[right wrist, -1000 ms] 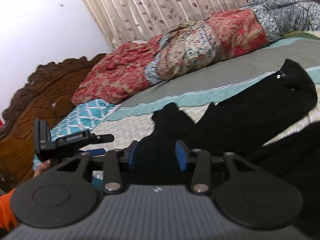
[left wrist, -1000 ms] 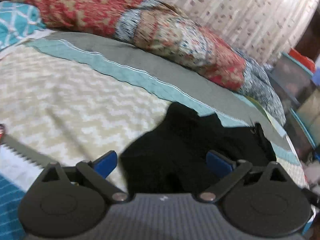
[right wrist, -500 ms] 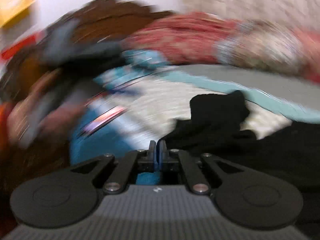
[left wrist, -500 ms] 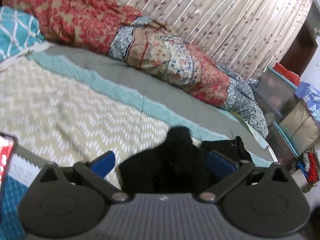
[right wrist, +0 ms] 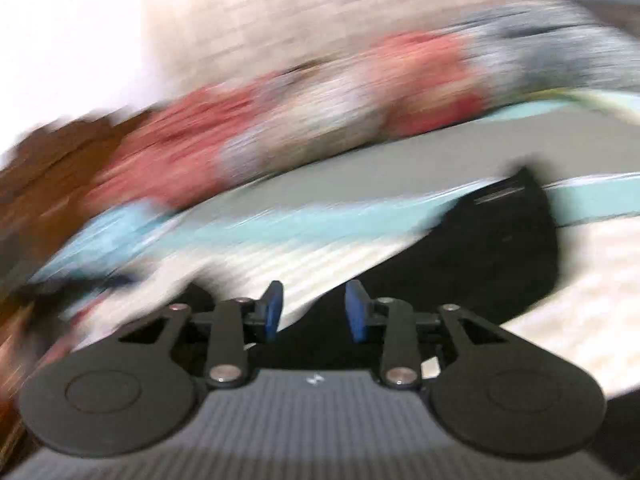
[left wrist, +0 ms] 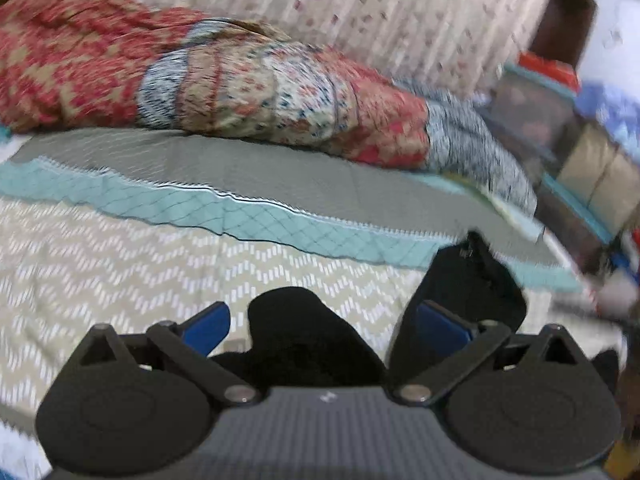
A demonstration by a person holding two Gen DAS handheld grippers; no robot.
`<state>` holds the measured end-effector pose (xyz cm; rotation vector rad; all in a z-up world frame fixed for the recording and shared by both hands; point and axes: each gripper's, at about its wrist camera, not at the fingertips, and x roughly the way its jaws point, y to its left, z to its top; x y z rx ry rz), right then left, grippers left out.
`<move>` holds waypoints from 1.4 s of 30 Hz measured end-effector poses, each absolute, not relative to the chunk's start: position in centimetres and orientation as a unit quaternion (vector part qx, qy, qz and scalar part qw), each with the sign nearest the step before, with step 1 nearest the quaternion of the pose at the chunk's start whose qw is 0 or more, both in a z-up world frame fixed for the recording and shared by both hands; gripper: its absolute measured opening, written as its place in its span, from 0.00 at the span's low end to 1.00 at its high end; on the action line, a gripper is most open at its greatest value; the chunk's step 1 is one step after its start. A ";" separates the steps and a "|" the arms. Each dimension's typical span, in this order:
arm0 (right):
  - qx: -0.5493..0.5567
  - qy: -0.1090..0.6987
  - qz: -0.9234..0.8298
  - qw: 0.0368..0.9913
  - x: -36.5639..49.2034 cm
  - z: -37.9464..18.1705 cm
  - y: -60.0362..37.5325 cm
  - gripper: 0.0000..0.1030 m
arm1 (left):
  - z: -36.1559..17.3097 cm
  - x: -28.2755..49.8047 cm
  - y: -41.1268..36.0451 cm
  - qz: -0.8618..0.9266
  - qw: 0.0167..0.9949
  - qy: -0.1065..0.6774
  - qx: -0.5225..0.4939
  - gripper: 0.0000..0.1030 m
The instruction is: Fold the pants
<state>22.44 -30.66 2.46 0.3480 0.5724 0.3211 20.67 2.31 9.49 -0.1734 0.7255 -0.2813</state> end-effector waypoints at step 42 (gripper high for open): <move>0.314 0.193 -0.232 0.900 8.1 3.9 -49.6 0.55 | 11.8 5.4 18.6 0.010 0.877 0.352 -0.326 0.12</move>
